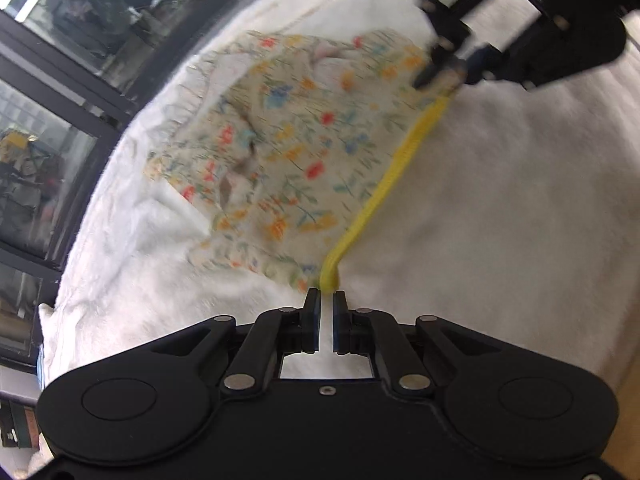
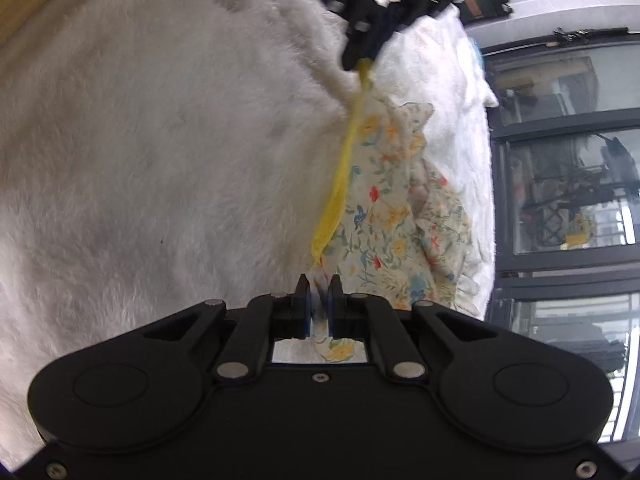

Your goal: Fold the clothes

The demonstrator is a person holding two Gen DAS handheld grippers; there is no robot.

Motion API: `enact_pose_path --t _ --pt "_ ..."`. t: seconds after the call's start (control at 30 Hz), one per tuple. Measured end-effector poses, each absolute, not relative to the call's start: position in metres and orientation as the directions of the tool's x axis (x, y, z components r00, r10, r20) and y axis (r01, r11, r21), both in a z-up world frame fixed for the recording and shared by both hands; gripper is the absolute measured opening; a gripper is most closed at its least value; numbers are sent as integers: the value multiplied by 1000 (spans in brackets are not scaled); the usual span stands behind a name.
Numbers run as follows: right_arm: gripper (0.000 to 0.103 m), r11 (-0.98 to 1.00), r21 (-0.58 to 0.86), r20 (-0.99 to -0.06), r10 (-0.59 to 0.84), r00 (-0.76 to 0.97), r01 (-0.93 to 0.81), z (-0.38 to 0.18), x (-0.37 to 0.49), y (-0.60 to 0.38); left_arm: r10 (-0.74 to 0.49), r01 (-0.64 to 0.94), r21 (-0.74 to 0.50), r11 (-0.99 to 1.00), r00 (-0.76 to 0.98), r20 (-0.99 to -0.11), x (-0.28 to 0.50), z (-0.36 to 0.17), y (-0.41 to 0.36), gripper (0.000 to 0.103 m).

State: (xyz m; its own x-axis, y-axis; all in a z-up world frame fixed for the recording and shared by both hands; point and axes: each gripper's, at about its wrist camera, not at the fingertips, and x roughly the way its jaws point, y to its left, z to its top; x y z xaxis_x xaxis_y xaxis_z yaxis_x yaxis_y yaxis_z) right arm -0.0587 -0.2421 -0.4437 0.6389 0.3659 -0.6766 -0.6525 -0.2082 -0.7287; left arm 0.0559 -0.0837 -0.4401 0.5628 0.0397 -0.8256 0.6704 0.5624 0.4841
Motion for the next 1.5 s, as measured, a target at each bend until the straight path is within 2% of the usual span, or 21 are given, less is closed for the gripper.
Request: enact_pose_path --t 0.03,0.17,0.23,0.3,0.37,0.43,0.47,0.5,0.53,0.57,0.6,0.67,0.77,0.8,1.03,1.07,1.1,1.17,1.27,1.4,1.5 --pt "25 -207 -724 -680 370 633 -658 -447 -65 -244 20 686 477 549 560 -828 53 -441 -86 7" --pt "64 -225 -711 -690 406 599 -667 -454 -53 -248 -108 722 492 486 608 -786 38 -426 -86 7" --pt "64 -191 -706 -685 428 589 -682 -450 -47 -246 -125 687 538 488 666 -736 42 -418 -83 9" --pt "64 -90 -682 -683 431 589 -726 -437 -30 -234 -112 651 579 491 706 -699 61 -415 -81 15" --pt "64 -52 -661 -699 407 589 -749 -436 -19 -223 -102 662 584 470 698 -709 83 -419 -82 18" --pt "63 -26 -641 -717 378 586 -767 -436 -10 -214 -108 728 542 421 633 -766 98 -431 -83 19" --pt "56 -24 -633 -726 363 584 -774 -439 -7 -210 -117 763 533 366 606 -787 97 -438 -84 19" --pt "39 -21 -616 -746 339 574 -788 -444 -3 -207 -131 785 540 302 596 -793 92 -445 -85 19" --pt "35 -12 -602 -759 322 567 -799 -446 0 -205 -143 798 546 253 589 -795 87 -448 -84 19" --pt "16 18 -582 -770 308 559 -813 -446 4 -204 -157 806 551 218 586 -795 81 -449 -83 19" --pt "5 55 -559 -783 295 548 -827 -445 9 -203 -169 809 554 196 584 -794 76 -449 -82 19" --pt "5 124 -528 -789 295 539 -840 -438 16 -205 -188 802 561 207 595 -781 70 -446 -78 21" --pt "5 260 -459 -793 311 523 -850 -417 26 -214 -197 790 575 210 611 -767 66 -450 -76 43" --pt "5 295 -434 -794 322 516 -851 -410 30 -216 -198 783 586 207 620 -759 63 -452 -77 47" --pt "5 395 -372 -780 358 513 -840 -381 49 -222 -143 734 638 234 675 -724 78 -464 -83 48" --pt "5 394 -366 -782 360 508 -843 -379 52 -220 -142 730 630 266 676 -723 82 -460 -80 42" --pt "5 393 -360 -785 363 503 -846 -378 54 -219 -137 725 618 304 676 -724 87 -455 -76 24" --pt "5 368 -366 -792 358 494 -854 -378 55 -220 -124 713 580 395 666 -735 100 -443 -68 7" --pt "8 393 -369 -798 331 504 -842 -383 60 -220 -156 735 510 447 625 -765 106 -431 -62 5" --pt "25 468 -369 -796 287 533 -803 -393 58 -215 -159 740 523 423 629 -761 98 -435 -67 5" --pt "27 518 -381 -797 235 556 -766 -403 56 -205 -136 730 523 440 630 -765 101 -439 -72 5"
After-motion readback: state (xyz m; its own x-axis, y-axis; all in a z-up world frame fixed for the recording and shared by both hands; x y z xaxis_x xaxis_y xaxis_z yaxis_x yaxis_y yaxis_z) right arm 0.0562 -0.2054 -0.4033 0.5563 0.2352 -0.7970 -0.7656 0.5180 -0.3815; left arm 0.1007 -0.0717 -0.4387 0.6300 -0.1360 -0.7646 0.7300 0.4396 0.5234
